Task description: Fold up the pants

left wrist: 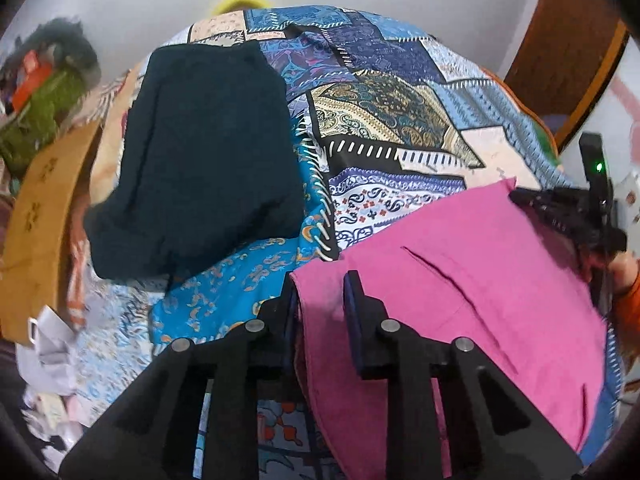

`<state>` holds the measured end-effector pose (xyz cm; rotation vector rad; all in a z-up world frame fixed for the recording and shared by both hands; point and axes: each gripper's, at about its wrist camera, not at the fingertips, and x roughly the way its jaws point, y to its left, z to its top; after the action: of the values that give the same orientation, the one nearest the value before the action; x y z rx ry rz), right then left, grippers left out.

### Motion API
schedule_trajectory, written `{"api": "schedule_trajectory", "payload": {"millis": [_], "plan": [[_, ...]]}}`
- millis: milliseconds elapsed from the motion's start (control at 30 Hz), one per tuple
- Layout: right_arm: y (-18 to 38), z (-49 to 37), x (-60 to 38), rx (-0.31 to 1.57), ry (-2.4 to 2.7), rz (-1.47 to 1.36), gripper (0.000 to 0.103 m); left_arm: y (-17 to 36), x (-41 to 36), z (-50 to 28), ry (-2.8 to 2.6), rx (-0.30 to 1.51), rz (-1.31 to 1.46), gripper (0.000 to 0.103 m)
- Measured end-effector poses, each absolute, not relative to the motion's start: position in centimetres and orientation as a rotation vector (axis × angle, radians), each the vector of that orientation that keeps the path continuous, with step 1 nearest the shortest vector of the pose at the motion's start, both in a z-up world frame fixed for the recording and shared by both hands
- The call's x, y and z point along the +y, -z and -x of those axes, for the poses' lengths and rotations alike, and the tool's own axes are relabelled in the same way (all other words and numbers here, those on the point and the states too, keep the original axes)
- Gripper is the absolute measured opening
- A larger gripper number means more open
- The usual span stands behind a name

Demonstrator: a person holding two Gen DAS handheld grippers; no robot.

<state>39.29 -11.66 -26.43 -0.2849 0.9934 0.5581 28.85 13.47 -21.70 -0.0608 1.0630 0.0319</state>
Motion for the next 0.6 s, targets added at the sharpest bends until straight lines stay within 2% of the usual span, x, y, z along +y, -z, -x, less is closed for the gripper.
{"api": "schedule_trajectory", "payload": {"millis": [167, 400, 600], "plan": [[26.5, -38.9, -11.5, 0.989, -0.537, 0.306, 0.006, 22.2, 13.6, -28.7, -0.081, 1.054, 0.06, 0.026], [26.5, -39.2, -11.3, 0.999, -0.522, 0.289, 0.005, 21.5, 14.4, -27.9, -0.105, 1.044, 0.108, 0.038], [24.9, -38.9, -11.8, 1.017, -0.493, 0.233, 0.013, 19.1, 13.6, -26.6, -0.109, 1.005, 0.042, 0.039]]}}
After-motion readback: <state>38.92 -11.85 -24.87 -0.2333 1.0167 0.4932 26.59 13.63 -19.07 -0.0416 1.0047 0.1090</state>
